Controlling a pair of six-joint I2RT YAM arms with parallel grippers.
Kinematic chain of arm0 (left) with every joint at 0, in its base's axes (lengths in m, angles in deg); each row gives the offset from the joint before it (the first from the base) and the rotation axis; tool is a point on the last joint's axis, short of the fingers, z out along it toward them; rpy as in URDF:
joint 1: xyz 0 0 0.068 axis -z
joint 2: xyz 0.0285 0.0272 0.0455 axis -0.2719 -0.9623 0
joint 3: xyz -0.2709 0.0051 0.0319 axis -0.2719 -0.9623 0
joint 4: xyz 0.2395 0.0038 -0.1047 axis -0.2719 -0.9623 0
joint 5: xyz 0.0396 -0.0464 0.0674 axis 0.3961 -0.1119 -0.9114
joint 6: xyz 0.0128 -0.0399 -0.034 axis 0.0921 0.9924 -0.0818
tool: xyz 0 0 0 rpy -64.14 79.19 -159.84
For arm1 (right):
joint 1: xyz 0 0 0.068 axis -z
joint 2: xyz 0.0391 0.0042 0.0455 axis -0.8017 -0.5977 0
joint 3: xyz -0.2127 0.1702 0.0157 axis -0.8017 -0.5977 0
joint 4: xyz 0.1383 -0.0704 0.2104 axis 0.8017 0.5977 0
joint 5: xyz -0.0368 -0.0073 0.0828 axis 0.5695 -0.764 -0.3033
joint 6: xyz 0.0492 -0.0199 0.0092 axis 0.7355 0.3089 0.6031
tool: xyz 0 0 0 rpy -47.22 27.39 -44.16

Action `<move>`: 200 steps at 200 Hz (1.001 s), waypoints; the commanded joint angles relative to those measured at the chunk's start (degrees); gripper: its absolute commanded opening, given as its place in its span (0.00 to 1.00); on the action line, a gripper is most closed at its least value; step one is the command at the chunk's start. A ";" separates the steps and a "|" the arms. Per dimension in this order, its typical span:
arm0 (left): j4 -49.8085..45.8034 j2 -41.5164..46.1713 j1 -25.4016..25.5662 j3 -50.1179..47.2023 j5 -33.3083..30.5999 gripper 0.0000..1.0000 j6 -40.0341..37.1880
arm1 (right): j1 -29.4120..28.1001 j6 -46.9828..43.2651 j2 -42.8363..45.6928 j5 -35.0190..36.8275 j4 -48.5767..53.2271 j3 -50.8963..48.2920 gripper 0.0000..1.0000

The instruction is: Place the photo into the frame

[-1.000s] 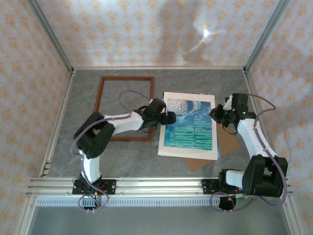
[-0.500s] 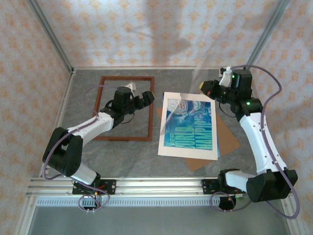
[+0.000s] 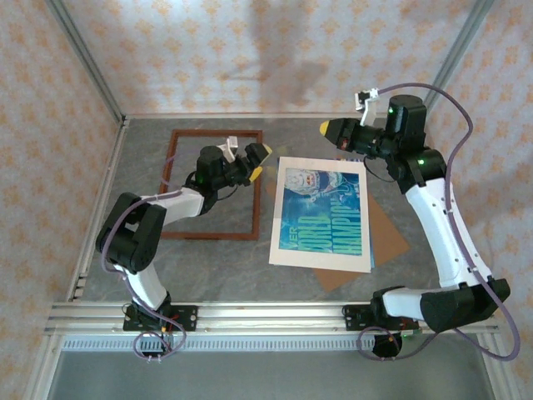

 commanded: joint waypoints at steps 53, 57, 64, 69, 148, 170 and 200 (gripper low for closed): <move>10.51 -3.01 -0.32 3.14 3.77 0.99 3.77 | -0.41 1.62 -0.87 -4.81 -0.96 4.48 0.00; 10.49 -3.19 -0.29 3.28 3.88 0.99 3.53 | -0.40 1.78 -0.99 -4.89 -0.96 4.57 0.00; 10.32 -3.45 -0.33 3.73 3.94 0.99 3.30 | -0.53 1.88 -1.09 -5.06 -0.97 4.82 0.00; 10.49 -3.71 -0.34 4.04 4.14 0.99 3.33 | -0.65 1.89 -1.22 -5.21 -0.92 5.05 0.00; 19.84 -8.36 -0.59 9.10 9.43 0.99 9.24 | -1.38 2.90 -1.98 -6.32 -0.28 6.81 0.00; 21.30 -8.47 -0.67 9.76 10.27 0.99 10.18 | -1.35 1.94 -2.05 -5.13 1.71 6.81 0.00; 21.77 -8.08 -0.70 9.57 10.70 0.99 10.40 | -1.30 0.85 -1.94 -3.15 3.78 6.46 0.00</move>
